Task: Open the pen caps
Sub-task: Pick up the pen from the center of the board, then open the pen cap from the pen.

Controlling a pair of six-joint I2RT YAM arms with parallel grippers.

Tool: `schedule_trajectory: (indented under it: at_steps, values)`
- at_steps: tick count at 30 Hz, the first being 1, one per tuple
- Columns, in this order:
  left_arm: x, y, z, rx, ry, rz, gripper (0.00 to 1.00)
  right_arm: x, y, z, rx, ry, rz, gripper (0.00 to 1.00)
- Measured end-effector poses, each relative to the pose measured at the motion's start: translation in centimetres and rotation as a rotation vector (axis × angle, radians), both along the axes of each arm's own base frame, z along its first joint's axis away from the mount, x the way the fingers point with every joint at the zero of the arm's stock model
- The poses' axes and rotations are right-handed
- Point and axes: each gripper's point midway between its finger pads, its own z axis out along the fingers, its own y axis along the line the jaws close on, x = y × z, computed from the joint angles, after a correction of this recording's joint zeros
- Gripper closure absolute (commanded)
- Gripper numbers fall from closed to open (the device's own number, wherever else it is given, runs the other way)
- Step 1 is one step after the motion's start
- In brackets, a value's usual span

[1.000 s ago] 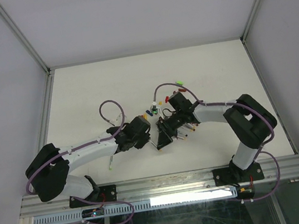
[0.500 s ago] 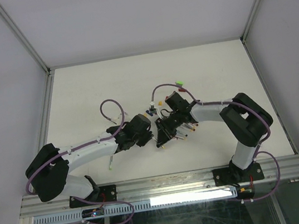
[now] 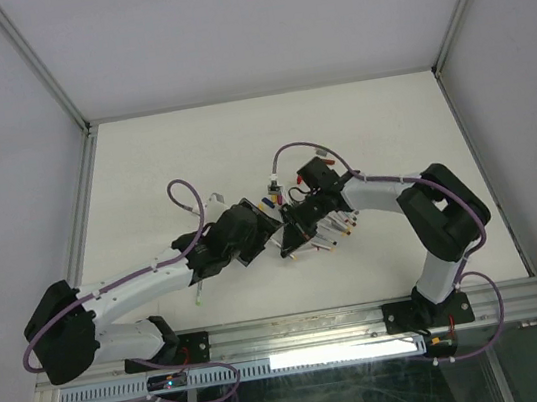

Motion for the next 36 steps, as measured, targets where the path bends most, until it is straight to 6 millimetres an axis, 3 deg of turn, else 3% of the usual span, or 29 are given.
schedule_trajectory:
  at_steps: [6,9,12,18,26,36]
  values:
    - [-0.1,0.5,5.8,-0.117,-0.199,-0.068,0.01,0.8,-0.8,1.3,0.022,-0.016,0.007,1.0]
    - [-0.2,1.0,9.5,-0.206,-0.356,-0.098,0.01,1.3,-1.3,2.5,0.053,-0.048,0.014,1.0]
    - [-0.7,1.8,11.2,-0.271,-0.495,-0.126,0.01,1.6,-2.0,3.6,0.088,-0.068,0.025,1.0]
    - [-1.5,3.5,10.5,-0.287,-0.657,-0.158,0.01,2.1,-3.3,4.6,0.106,-0.08,0.045,1.0]
    - [-1.3,3.8,13.0,-0.297,-0.819,-0.168,0.01,2.2,-4.2,5.3,0.124,-0.086,0.062,1.0]
    - [-1.7,4.0,10.0,-0.288,-0.863,-0.197,0.01,2.7,-4.9,5.4,0.135,-0.086,0.047,1.0]
